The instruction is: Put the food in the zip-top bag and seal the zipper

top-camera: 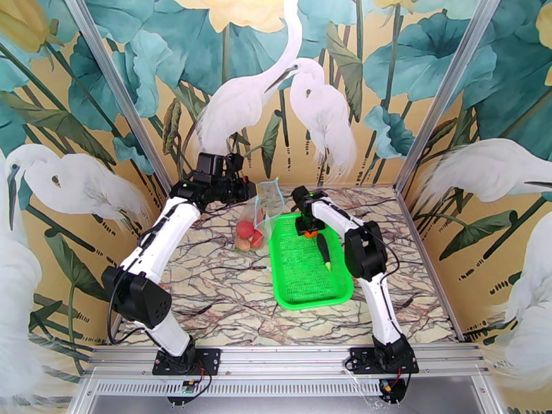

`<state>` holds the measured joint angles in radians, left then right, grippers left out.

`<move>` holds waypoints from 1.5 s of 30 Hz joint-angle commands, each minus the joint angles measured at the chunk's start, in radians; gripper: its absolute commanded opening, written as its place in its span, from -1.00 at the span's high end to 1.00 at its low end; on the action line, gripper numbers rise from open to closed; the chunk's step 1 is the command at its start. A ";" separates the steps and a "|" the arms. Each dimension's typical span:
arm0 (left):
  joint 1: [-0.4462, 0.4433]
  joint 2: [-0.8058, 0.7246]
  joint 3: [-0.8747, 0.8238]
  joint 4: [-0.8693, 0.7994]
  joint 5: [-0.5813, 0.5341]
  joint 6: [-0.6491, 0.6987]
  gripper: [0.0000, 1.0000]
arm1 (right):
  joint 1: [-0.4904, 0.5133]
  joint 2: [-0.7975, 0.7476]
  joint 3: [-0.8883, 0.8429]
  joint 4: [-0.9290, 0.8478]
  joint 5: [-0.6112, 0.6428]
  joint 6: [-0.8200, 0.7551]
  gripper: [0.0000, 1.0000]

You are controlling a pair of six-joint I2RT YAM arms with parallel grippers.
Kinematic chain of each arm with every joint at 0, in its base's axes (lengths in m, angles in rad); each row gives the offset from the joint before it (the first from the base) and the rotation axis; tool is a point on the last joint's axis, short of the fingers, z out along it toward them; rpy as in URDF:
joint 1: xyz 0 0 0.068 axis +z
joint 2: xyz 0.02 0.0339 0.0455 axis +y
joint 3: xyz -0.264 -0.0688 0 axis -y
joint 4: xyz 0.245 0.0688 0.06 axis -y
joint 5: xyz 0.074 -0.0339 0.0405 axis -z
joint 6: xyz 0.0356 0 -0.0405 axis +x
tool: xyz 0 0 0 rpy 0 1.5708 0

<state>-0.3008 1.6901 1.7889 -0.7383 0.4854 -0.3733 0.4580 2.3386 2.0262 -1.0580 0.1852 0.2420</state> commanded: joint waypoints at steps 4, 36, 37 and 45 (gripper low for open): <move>0.006 0.016 0.027 -0.020 0.001 0.023 1.00 | -0.006 -0.018 -0.015 0.014 -0.028 0.011 0.09; 0.004 0.037 0.027 -0.009 0.031 0.004 1.00 | 0.118 -0.606 -0.064 0.170 -0.322 0.065 0.11; 0.004 0.037 0.026 -0.006 0.033 0.001 1.00 | 0.131 -0.591 -0.052 0.170 -0.323 0.062 0.10; 0.003 0.031 0.016 0.014 0.050 -0.010 1.00 | 0.185 -0.446 0.072 0.127 -0.329 0.053 0.08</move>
<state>-0.3012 1.7245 1.7916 -0.7441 0.5041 -0.3744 0.6357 1.8545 2.0506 -0.9051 -0.1329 0.2947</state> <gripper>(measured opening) 0.052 0.556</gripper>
